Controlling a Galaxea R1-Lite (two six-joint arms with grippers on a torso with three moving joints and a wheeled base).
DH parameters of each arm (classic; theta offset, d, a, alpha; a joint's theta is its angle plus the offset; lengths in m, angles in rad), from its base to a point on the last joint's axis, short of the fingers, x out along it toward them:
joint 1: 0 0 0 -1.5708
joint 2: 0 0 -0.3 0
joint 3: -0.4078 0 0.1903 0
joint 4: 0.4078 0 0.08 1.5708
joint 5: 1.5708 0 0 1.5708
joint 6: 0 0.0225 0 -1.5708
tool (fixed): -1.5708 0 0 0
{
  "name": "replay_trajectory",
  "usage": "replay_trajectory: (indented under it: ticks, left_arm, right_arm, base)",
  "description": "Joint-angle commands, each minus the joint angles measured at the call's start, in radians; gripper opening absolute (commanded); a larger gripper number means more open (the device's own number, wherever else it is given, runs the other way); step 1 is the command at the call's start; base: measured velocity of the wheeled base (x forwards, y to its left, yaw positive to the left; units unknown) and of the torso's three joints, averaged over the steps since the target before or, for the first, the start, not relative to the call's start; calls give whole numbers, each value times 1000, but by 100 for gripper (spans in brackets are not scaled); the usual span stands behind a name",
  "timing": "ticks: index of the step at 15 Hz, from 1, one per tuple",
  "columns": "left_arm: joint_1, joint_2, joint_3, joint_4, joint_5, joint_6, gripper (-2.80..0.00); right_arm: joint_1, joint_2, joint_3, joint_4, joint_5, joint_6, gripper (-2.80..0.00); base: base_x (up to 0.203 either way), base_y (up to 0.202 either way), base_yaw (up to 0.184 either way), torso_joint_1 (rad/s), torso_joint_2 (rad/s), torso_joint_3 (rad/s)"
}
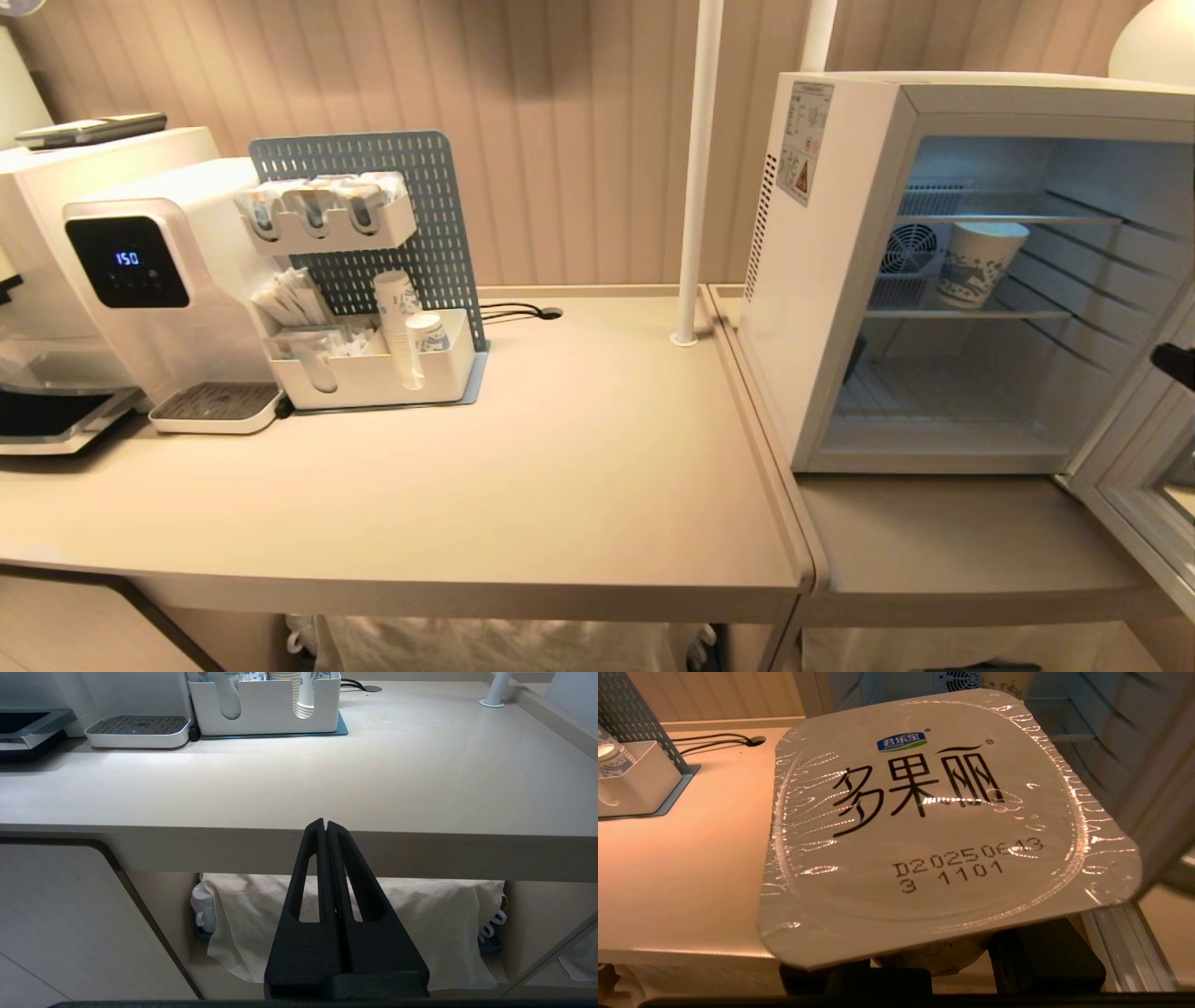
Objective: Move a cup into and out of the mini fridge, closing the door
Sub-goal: Place the yoghurt on the table
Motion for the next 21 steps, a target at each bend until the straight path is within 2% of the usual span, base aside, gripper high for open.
replay_trajectory:
  ticks: [1,4,7,9,12,13,16,21]
  left_arm:
    - [0,1,0,-1,0,0,-280]
    - [0,1,0,0,0,0,-280]
    - [0,1,0,0,0,0,-280]
    - [0,1,0,0,0,0,-280]
    - [0,1,0,0,0,0,-280]
    - [0,1,0,0,0,0,-280]
    - [0,1,0,0,0,0,-280]
    - [0,1,0,0,0,0,-280]
  right_arm:
    - [-2,-301,16,139,-11,1,-280]
    - [-5,-610,34,366,-73,1,-280]
    - [-18,-884,87,484,-83,8,-280]
    - [-24,-922,223,442,-93,16,-280]
    - [-27,-917,520,248,-62,-31,-280]
    - [-28,-916,568,225,-46,-43,-280]
    - [-28,-914,536,325,-14,-66,-280]
    - [-29,-914,543,301,-15,-61,-280]
  base:
    - [0,0,0,0,0,0]
    - [0,0,0,0,0,0]
    - [0,0,0,0,0,0]
    - [0,0,0,0,0,0]
    - [0,0,0,0,0,0]
    - [0,0,0,0,0,0]
    - [0,0,0,0,0,0]
    - [-47,0,0,2,5,0]
